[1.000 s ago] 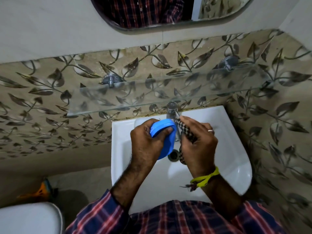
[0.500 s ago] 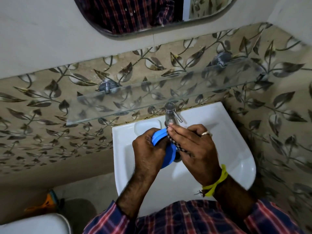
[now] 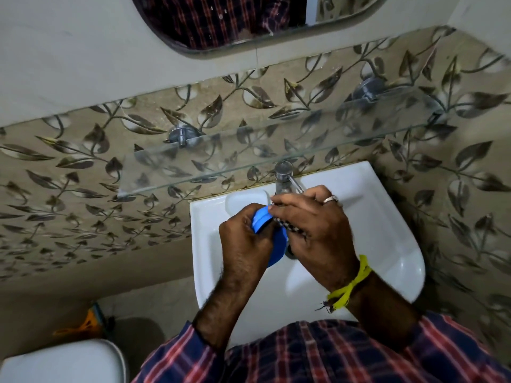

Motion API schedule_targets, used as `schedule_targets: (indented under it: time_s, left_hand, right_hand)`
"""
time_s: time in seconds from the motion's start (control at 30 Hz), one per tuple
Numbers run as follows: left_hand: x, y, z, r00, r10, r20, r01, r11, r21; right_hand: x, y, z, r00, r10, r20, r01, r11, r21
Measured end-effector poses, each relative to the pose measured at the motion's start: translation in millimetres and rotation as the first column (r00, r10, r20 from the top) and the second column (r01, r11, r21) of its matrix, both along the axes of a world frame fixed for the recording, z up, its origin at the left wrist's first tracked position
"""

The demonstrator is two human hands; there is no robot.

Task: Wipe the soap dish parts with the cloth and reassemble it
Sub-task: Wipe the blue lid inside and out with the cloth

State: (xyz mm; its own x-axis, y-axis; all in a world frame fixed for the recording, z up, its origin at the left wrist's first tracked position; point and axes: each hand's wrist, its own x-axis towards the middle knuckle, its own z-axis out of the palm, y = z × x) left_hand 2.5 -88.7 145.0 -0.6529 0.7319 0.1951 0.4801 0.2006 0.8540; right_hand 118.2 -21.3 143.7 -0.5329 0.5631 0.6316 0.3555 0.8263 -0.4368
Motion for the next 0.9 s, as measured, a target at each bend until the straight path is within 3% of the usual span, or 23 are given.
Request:
schedule_targets:
  time_s: [0.13,0.27,0.43,0.53,0.73,0.9]
  left_hand:
    - [1,0,-1,1.0,0.007,-0.008,-0.007,1.0,-0.028]
    - [-3,1,-2,1.0,-0.006,0.003,0.006,1.0,-0.004]
    - [-2,0,0,0.998,0.003,0.064,-0.001,0.999,-0.038]
    - [-8,1,-6,0.996,0.016,0.086,-0.013,0.999,-0.033]
    - [-8,-6,-3,0.911,0.041,0.41,-0.074,0.995,0.066]
    - [-12,-2,3,0.84,0.005,0.542,-0.112,0.98,0.164]
  right_hand:
    - [0,2,-1,0.999,-0.026,-0.046,0.021,0.995,-0.1]
    - [-3,0,4,0.993,0.115,-0.006,-0.115,0.991,-0.073]
    - [5,11,-6,0.996,0.058,-0.067,-0.067,0.989,-0.13]
    - [-5,1,0,0.986,0.159,-0.058,-0.165,0.977,-0.133]
    - [2,6,-14,0.982,0.034,-0.183,-0.099,0.929,-0.357]
    - [-2,3,-13,0.975,0.058,-0.213,-0.13,0.93,-0.343]
